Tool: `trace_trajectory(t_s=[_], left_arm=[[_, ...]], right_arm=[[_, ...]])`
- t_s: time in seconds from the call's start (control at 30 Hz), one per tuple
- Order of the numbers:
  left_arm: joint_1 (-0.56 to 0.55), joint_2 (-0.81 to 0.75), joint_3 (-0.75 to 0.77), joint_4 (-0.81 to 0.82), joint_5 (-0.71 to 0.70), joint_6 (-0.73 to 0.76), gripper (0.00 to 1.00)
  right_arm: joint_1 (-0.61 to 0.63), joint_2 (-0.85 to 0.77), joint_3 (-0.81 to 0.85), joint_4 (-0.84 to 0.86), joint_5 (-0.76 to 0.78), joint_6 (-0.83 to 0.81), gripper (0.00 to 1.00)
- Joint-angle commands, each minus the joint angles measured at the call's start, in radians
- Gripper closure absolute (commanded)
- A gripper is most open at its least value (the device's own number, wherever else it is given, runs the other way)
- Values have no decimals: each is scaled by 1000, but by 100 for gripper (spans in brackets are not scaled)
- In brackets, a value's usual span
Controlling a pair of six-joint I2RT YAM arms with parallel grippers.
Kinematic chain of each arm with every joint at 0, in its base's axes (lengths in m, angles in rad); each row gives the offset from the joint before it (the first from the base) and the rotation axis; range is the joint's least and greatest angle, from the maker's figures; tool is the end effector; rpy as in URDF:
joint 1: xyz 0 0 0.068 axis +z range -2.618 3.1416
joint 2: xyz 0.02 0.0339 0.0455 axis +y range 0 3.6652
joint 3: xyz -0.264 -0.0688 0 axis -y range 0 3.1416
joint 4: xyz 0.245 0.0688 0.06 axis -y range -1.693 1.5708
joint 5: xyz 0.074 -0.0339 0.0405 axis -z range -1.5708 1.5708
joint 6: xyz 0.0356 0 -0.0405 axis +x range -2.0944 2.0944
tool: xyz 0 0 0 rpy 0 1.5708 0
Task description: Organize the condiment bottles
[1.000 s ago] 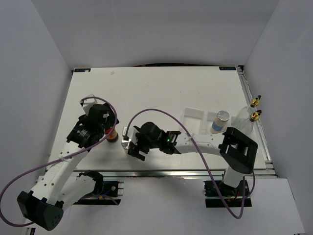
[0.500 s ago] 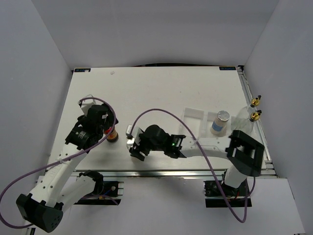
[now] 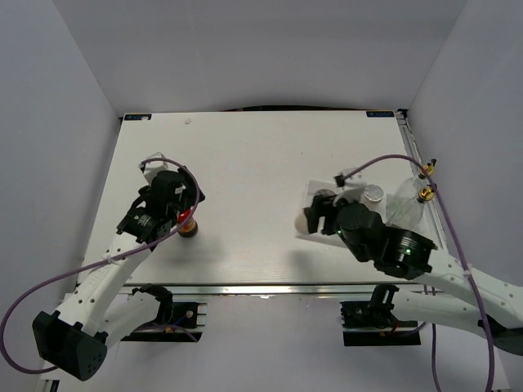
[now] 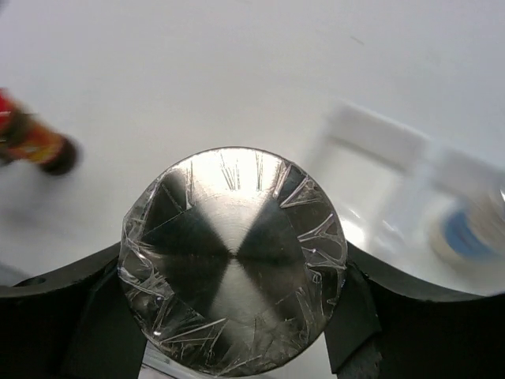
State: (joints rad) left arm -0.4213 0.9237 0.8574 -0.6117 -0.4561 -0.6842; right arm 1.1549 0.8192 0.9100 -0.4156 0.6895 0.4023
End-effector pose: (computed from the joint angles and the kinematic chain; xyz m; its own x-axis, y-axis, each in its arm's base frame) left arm 0.1814 -0.0641 0.3013 -0.4778 -0.4077 -0.7781 -0.3199 0.9057 -0.2782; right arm 0.0912 0.1504 0.3560 -0.2996 0.0694 -0.9515 -0.3748 0.9086 0.1843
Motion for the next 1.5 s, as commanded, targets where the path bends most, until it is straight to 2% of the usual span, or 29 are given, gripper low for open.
trace_trajectory(t_s=[0.0, 0.03, 0.13, 0.23, 0.33, 0.37, 0.43, 0.6, 0.63, 0.83, 1.03, 1.13, 1.17, 1.23, 1.27, 1.37, 1.47], left_arm=[[-4, 12, 0, 44, 23, 15, 2], [-4, 15, -1, 47, 25, 14, 2], [-4, 32, 2, 38, 14, 8, 2], [-4, 49, 8, 20, -3, 2, 2], [-4, 58, 6, 17, -13, -1, 2], [-4, 70, 8, 13, -15, -3, 2], [-4, 84, 15, -11, -30, -8, 2], [-4, 99, 26, -51, -73, -18, 2], [-4, 101, 26, -51, -79, -20, 2], [-4, 125, 15, -66, -93, -31, 2], [-4, 150, -7, -60, -108, -40, 2], [-4, 164, -14, -51, -112, -44, 2], [-4, 167, -15, -51, -116, -48, 2], [-4, 175, -17, -46, -118, -51, 2], [-4, 176, -18, -40, -119, -52, 2], [-4, 191, -14, -46, -127, -61, 2], [-2, 190, -5, -57, -128, -66, 2]], right_arm=[[-27, -58, 58, -446, 280, 298, 100], [-35, -69, 64, -494, 301, 378, 100], [-82, -46, 84, -625, 363, 479, 100], [-187, -16, 92, -649, 378, 481, 100], [-340, -8, 41, -534, 363, 361, 100], [-374, -8, 24, -426, 317, 274, 100], [-453, -8, -32, -314, 263, 202, 100], [-563, 1, -120, -23, 167, 48, 100], [-598, 11, -138, 3, 119, 37, 100], [-685, 90, -224, 205, 52, -28, 100], [-690, 135, -309, 241, 48, 23, 100], [-690, 130, -350, 251, -5, 46, 80], [-690, 127, -356, 250, -13, 50, 61], [-692, 124, -353, 230, -19, 52, 45], [-692, 123, -349, 218, -21, 58, 30], [-690, 106, -318, 164, -24, 52, 11], [-692, 81, -275, 94, -42, 50, 11]])
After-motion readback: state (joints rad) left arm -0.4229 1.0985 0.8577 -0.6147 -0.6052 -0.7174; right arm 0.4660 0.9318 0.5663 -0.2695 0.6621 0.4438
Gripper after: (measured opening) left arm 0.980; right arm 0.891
